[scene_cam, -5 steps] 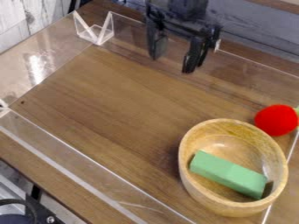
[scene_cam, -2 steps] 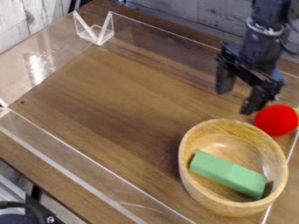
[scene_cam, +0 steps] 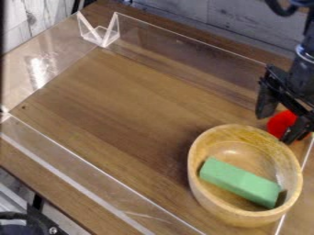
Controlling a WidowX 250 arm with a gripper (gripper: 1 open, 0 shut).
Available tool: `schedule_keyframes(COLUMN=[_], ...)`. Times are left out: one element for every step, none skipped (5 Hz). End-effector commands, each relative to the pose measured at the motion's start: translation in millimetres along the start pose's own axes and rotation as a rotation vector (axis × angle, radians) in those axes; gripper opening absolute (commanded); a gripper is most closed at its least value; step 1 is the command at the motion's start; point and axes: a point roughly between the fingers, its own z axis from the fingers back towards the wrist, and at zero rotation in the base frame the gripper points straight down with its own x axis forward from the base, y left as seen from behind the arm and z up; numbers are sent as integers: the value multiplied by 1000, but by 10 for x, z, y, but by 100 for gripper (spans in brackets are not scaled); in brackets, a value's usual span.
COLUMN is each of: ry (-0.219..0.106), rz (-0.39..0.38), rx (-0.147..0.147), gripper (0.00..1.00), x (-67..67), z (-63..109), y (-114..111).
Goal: Move the red object to the left side of the table
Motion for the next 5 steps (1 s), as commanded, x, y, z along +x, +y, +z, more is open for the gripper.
schedule_keyframes(ry=[-79,-149,-215,-233,-250], rz=[-24,-44,-49,-129,-216], rx=[38,62,90,99,117], gripper=[0,100,100,100,100], x=[168,77,-21,22,83], z=[111,123,160,262,345], y=[-24,-8,55,45,21])
